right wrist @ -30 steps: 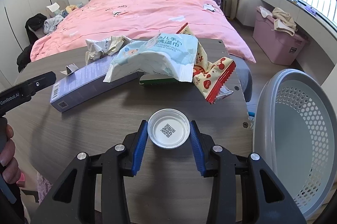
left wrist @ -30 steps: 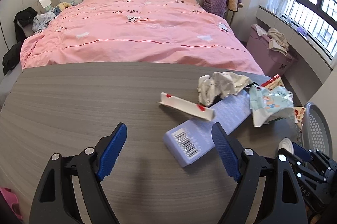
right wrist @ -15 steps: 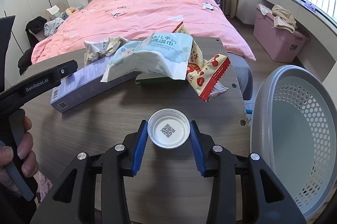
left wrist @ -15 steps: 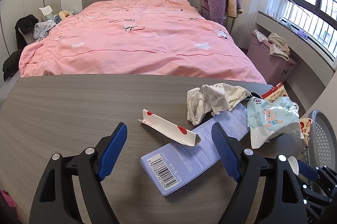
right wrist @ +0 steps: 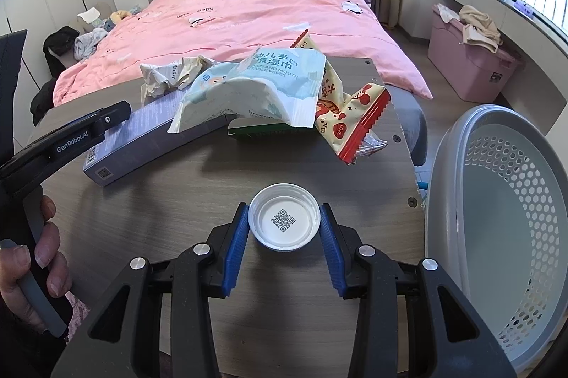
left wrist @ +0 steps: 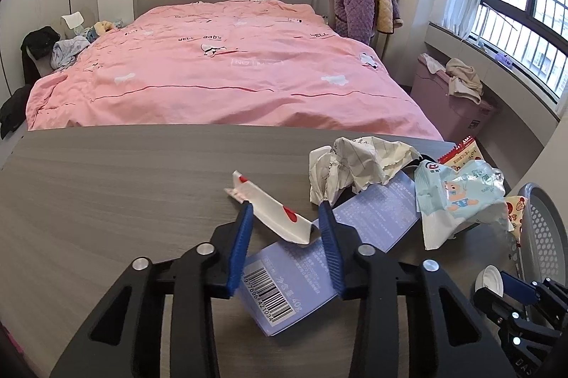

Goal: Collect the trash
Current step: 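Grasp the white bottle cap with the right gripper while the left gripper grasps the white strip, then carry the cap and white strip over the grey basket and release them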

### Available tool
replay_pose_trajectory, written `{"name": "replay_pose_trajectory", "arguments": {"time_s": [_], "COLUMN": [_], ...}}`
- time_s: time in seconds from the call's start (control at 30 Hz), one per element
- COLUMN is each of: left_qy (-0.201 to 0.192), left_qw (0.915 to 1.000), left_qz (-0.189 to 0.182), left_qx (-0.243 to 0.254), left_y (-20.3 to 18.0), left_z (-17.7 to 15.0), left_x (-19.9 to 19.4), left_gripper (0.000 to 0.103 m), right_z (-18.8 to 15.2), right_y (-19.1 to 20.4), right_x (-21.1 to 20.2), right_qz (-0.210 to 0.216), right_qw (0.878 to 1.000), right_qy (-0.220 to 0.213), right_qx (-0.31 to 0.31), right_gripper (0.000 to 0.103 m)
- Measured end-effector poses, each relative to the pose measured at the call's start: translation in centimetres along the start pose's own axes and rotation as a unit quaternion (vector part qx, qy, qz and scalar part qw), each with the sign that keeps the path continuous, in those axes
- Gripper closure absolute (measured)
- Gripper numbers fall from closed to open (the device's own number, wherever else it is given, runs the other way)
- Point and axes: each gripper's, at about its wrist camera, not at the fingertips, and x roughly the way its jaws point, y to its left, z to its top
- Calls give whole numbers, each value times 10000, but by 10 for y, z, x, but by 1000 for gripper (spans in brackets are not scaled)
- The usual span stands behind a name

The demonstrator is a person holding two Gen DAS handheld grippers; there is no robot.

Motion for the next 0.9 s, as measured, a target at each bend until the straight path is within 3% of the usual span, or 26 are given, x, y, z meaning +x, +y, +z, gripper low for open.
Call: {"name": "replay_pose_trajectory", "arguments": {"time_s": [0.1,0.5,0.7,0.9], "left_qy": [-1,-54,-275,-441], "left_qw": [9999,9997,9994,9990], "left_qz": [-98,-24,125,-36], "left_qx": [-37,-245,-141,-34], "left_y": [0,13,9,-9], "left_z": [-1,0,-1,-3], "left_x": [-2,-20,-48,-79], "left_gripper": [85,88,88,88], "right_z": [0,-2,-3,-6], "right_y": [-1,-5,-10,-22], "right_x": [-1,-6,-15,-31], "right_qz": [5,68,80,33], "right_qw": [10000,9999,9998,9994], "right_qy": [-17,-82,-160,-282], "right_qx": [8,50,97,183], "right_gripper": [64,64,64,64]}}
